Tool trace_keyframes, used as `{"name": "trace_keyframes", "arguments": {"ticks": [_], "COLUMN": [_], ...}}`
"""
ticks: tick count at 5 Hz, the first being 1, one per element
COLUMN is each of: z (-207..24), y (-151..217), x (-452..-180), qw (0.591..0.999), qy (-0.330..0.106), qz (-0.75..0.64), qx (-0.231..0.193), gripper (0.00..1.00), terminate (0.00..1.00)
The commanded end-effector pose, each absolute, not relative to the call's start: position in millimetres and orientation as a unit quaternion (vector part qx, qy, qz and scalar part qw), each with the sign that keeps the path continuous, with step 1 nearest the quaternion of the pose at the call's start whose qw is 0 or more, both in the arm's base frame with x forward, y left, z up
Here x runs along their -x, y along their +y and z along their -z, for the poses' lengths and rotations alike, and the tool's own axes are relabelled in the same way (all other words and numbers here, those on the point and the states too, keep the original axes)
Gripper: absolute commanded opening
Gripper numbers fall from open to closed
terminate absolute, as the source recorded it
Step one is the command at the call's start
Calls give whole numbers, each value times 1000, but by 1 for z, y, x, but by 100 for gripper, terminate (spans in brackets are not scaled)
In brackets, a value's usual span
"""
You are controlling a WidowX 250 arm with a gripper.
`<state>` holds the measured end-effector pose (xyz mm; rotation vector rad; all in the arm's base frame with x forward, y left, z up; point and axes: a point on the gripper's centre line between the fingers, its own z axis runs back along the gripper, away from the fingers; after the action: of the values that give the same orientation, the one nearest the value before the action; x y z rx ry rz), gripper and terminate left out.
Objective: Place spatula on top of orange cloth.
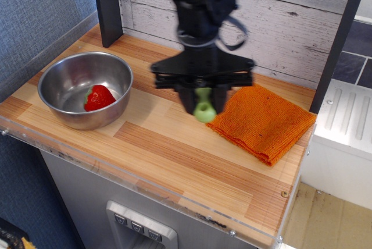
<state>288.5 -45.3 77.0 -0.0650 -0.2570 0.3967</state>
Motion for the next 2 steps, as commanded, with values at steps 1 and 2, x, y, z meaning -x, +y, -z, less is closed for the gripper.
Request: {"name": "trace_keyframes", "arguments": {"ticks": [1, 2], "z": [-84, -72], "y": [-86, -97], "x": [-316, -326], "qw": [979, 982], "qy": [-147, -138], "qz": [-137, -123], "qx": [34, 36], "gripper": [0, 0], "terminate": [0, 0]}}
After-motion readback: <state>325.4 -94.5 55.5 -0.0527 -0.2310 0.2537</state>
